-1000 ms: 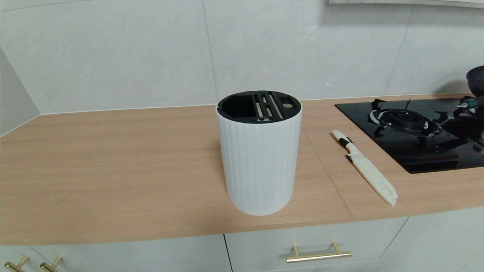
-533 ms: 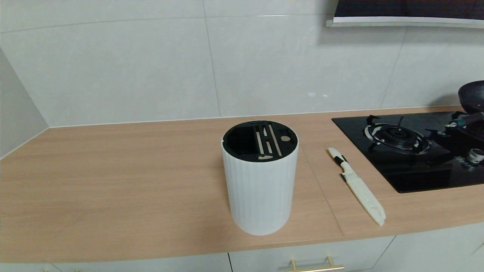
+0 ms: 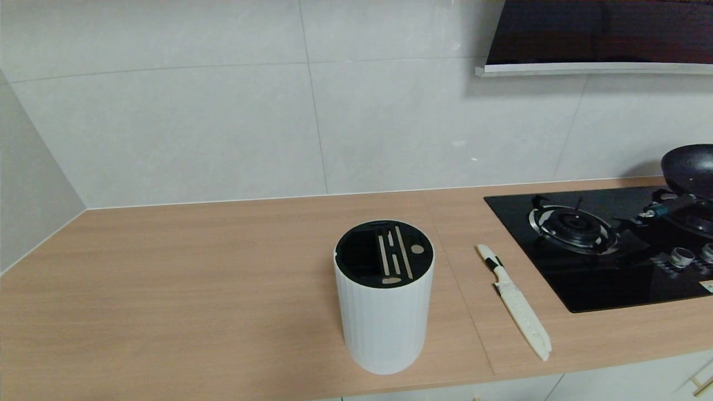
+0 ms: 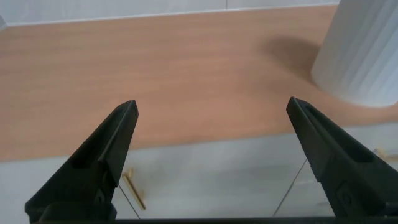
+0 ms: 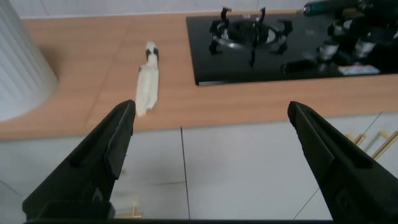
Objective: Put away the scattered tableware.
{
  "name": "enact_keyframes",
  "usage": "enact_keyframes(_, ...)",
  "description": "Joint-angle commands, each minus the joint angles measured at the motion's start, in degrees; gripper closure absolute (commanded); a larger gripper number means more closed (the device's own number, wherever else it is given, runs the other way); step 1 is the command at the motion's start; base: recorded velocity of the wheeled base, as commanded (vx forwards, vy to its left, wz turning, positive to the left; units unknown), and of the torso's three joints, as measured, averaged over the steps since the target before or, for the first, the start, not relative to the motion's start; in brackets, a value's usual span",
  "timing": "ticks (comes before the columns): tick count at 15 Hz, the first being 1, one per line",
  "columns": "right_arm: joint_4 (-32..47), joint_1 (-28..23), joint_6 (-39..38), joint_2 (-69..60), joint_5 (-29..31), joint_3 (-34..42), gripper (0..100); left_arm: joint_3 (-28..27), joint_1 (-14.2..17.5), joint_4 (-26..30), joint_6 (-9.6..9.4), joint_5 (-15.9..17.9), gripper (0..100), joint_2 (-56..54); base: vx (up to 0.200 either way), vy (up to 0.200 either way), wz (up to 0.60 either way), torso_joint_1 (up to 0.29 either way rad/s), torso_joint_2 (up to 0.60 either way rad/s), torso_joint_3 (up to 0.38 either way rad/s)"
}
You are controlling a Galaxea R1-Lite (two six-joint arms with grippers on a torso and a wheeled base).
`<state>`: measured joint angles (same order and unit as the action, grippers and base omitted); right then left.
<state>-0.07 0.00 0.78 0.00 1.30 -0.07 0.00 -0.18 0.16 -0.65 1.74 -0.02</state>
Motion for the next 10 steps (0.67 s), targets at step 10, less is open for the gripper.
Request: enact_keyframes(10,0.0,0.0,-0.2,0.1,0.1,0.1,0,0.0,0.0,0.0,0.03,0.0,0,0.0,0.0,0.0,0.0,0.154,-0.32,-0.163)
